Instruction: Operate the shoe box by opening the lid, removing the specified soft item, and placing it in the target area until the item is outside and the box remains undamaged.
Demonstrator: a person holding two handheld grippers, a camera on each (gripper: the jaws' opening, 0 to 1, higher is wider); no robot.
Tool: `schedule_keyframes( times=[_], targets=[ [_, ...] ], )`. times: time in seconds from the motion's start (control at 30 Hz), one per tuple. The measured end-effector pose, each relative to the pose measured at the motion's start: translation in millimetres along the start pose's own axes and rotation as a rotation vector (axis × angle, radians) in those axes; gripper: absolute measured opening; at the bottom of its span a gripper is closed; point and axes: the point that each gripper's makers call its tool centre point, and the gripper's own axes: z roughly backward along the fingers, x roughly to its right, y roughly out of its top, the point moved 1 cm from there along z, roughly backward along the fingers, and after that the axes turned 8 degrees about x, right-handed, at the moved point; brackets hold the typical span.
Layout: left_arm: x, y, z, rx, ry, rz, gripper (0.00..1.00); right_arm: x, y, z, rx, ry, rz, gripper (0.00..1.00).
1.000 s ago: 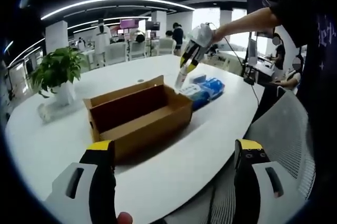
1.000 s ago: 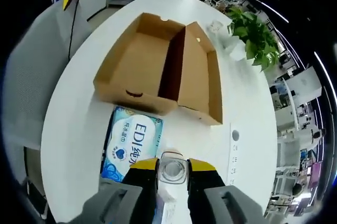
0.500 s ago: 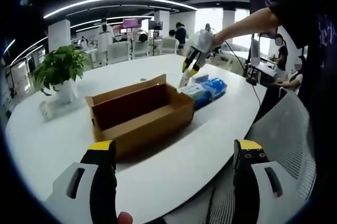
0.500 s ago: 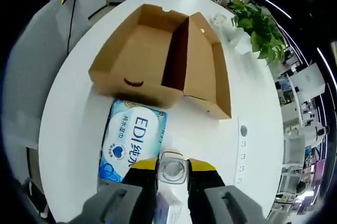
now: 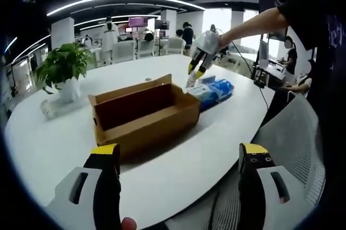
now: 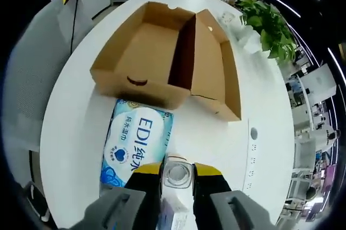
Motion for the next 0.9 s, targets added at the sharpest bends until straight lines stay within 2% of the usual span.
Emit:
schedule_keyframes(
  times=[0.6, 0.77, 0.9],
  targets=[
    [-0.6, -3.8, -1.3, -0.009, 0.005, 0.008, 0.89, 5.4, 2.8, 2.0, -0.003, -0.023, -0.027, 0.2],
    [-0.2, -4.7, -1.2, -0.01, 0.006, 0.011, 0.89, 6.9, 4.4, 3.0, 0.003, -0.034, -0.053, 0.19],
    [0.1, -5.8, -1.2, -0.013, 0.006, 0.011, 0.89, 6.5, 6.8, 3.7, 0.013, -0.043, -0.125, 0.18]
  ],
)
